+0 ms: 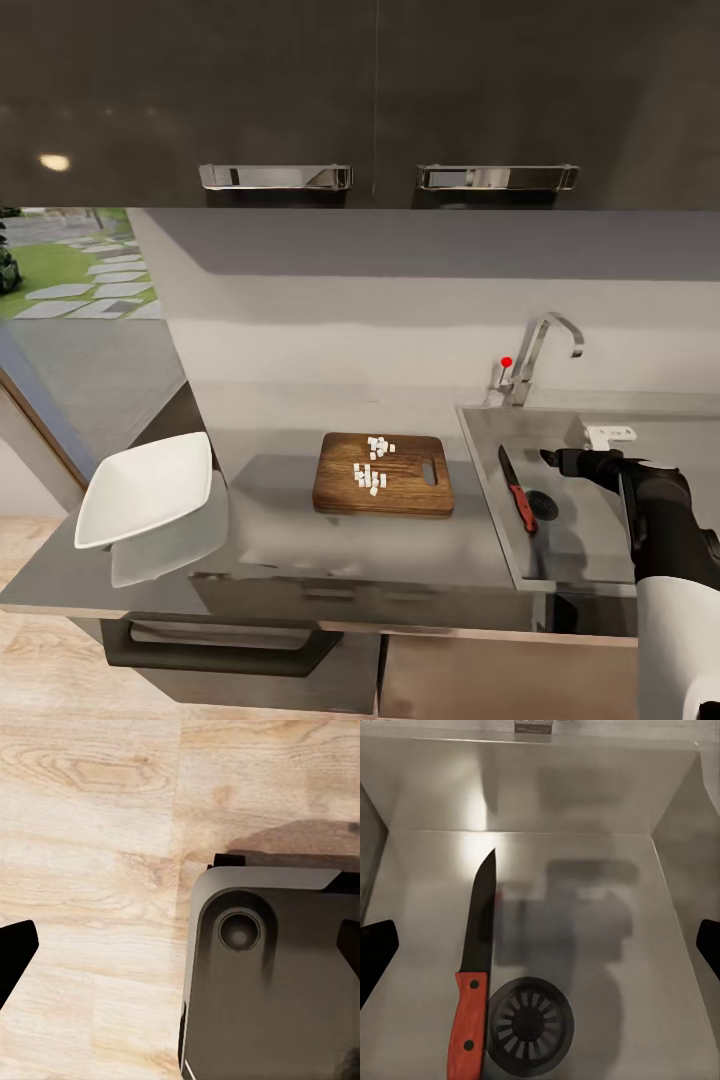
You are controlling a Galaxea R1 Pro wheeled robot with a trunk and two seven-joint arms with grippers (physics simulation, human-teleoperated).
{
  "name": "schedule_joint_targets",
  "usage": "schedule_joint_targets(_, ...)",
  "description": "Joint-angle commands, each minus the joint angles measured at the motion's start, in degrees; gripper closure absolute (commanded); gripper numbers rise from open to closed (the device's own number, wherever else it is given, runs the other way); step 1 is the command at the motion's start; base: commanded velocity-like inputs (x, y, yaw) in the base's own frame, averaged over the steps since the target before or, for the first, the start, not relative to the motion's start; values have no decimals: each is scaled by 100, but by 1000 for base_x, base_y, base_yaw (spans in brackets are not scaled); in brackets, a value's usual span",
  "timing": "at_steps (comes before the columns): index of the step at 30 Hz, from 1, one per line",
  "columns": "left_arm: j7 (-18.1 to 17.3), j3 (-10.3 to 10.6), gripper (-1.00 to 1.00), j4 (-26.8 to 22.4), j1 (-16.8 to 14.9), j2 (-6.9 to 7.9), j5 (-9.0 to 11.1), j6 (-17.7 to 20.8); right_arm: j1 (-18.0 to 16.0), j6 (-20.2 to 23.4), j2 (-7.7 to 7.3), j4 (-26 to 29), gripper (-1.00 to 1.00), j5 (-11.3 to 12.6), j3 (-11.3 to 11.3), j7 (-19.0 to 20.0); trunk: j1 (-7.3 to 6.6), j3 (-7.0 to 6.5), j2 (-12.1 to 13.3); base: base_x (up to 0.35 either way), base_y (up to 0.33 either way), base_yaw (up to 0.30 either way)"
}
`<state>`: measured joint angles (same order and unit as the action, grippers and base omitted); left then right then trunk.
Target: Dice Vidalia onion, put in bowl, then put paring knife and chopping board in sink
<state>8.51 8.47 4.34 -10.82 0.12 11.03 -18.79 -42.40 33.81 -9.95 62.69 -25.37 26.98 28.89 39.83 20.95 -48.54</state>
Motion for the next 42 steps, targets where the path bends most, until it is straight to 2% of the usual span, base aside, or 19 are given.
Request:
schedule_joint_targets(1, 2, 49, -100, 23, -9, -3, 48, -37, -5, 15, 1, 10, -100, -62, 13, 58, 1, 7, -5, 0, 0, 0)
schedule_joint_targets(8, 0, 49, -100, 23, -12, -3, 48, -37, -5, 28, 7, 21, -100, -56, 17, 63, 1, -1, -5, -16, 107, -43)
schedule_joint_targets(26, -6, 49, -100, 23, -11, -3, 48, -37, -5, 30, 10, 24, -100, -56, 11, 64, 1, -90, -5, -103, 258, -209)
schedule_joint_targets(32, -4, 49, -100, 23, -10, -3, 48, -37, -5, 30, 10, 24, -100, -56, 9, 64, 1, -95, -5, -59, 185, -33)
schedule_joint_targets(42, -6, 49, -100, 23, -10, -17, 48, -37, -5, 30, 56, 24, -100, -51, -30, 53, 1, -95, -5, -4, 21, -2)
